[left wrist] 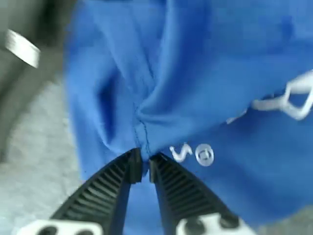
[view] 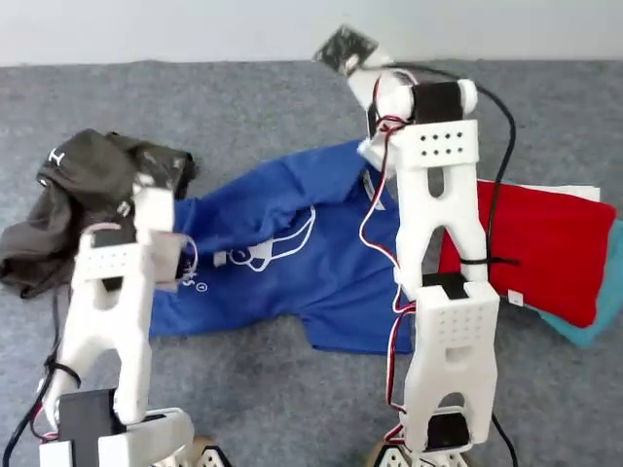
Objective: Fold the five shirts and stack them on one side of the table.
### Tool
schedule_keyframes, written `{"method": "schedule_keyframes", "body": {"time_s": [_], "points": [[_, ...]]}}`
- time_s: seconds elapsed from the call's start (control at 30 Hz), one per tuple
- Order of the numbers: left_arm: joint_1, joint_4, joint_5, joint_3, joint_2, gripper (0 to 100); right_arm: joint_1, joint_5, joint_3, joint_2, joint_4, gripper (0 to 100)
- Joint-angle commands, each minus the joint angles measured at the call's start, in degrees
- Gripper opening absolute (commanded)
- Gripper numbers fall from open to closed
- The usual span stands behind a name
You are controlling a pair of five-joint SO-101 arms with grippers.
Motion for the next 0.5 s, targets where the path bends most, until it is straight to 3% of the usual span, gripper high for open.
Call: {"method": "schedule_keyframes", "body": {"time_s": [0.0, 0.23, 0.47], "points": [[-2.81, -1.41, -2.90, 1.54, -4.84, 1, 2.33, 5.10, 10.11, -7.78, 2.33, 0.9], [-12.22, -4.92, -14.33, 1.71, -6.51, 1, 9.98, 11.69, 22.77, -13.32, 1.71, 0.9], [-12.57, -3.69, -15.56, 5.05, -6.42, 1, 8.66, 16.97, 36.40, -19.65, 1.89, 0.9]]}}
